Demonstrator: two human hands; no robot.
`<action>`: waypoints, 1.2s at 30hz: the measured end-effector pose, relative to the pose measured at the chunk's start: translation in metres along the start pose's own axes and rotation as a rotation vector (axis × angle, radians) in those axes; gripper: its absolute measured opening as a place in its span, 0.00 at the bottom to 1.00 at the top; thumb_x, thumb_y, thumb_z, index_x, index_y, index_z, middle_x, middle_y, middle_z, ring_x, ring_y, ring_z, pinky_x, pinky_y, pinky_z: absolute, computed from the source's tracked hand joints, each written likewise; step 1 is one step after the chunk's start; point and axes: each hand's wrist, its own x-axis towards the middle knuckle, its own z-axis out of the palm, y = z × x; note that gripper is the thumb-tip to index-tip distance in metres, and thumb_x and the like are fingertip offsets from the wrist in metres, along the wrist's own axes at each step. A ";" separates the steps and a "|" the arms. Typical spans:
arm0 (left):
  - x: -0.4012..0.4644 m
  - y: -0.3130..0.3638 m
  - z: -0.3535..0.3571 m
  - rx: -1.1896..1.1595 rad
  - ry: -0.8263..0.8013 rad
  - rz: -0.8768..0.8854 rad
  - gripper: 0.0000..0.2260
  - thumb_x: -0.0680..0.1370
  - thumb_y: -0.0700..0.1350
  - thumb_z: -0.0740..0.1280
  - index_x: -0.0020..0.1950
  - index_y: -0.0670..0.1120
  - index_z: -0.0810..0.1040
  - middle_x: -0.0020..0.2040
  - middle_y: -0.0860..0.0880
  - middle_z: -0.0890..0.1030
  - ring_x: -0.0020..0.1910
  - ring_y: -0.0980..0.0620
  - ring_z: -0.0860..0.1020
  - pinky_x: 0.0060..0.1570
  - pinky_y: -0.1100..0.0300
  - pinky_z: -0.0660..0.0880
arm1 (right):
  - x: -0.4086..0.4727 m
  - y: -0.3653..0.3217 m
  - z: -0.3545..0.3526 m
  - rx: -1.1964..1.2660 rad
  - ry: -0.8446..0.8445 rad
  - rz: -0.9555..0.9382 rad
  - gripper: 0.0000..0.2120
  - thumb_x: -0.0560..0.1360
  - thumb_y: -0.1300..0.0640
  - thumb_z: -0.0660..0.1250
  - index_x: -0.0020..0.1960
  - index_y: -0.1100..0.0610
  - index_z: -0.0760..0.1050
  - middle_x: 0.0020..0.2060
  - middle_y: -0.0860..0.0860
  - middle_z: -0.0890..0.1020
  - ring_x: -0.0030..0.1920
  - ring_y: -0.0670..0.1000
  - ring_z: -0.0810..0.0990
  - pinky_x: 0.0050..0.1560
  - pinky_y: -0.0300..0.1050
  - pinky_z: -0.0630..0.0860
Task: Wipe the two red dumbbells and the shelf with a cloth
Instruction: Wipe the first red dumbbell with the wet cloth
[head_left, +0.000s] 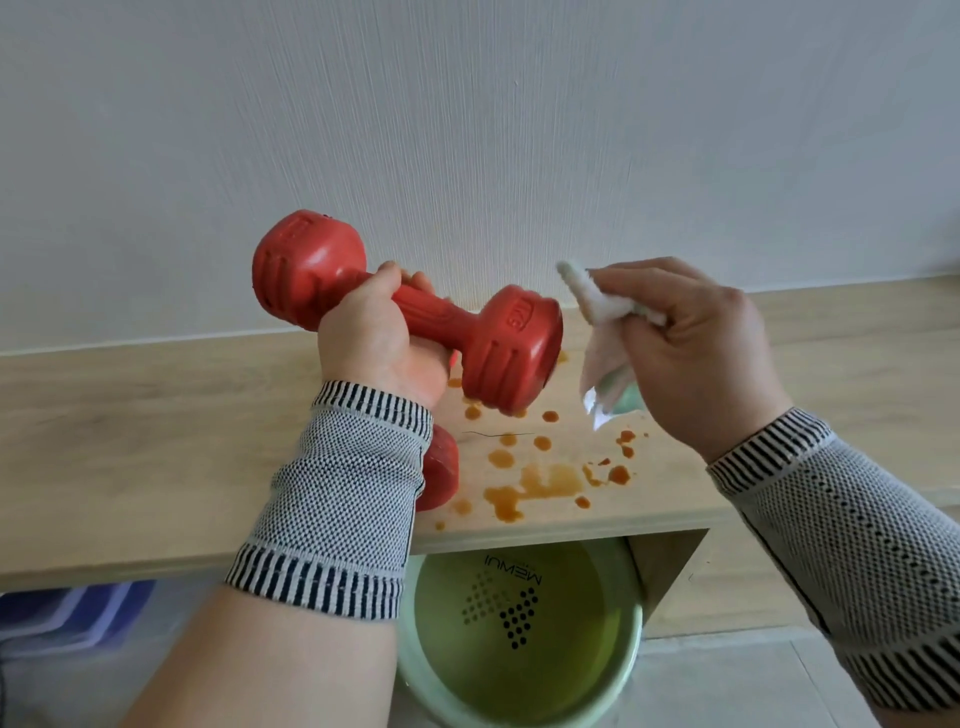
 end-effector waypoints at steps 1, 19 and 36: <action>0.001 -0.001 0.000 0.009 -0.004 0.006 0.04 0.79 0.40 0.64 0.45 0.46 0.74 0.36 0.52 0.76 0.32 0.57 0.76 0.42 0.55 0.75 | -0.001 -0.004 0.002 -0.001 -0.014 -0.033 0.17 0.71 0.68 0.60 0.53 0.54 0.82 0.49 0.47 0.82 0.51 0.47 0.79 0.52 0.44 0.78; -0.008 -0.008 0.002 0.297 0.041 0.342 0.04 0.78 0.35 0.64 0.47 0.43 0.71 0.40 0.48 0.75 0.33 0.55 0.78 0.38 0.58 0.75 | -0.025 -0.028 0.029 -0.081 -0.205 -0.389 0.15 0.72 0.64 0.58 0.48 0.58 0.83 0.48 0.52 0.83 0.47 0.56 0.78 0.45 0.47 0.77; -0.005 -0.006 0.001 0.146 0.073 0.147 0.11 0.78 0.36 0.66 0.36 0.43 0.73 0.32 0.49 0.76 0.34 0.53 0.77 0.46 0.54 0.75 | -0.023 -0.029 0.028 -0.063 -0.095 -0.377 0.14 0.72 0.66 0.60 0.47 0.58 0.84 0.48 0.52 0.82 0.48 0.55 0.77 0.48 0.36 0.73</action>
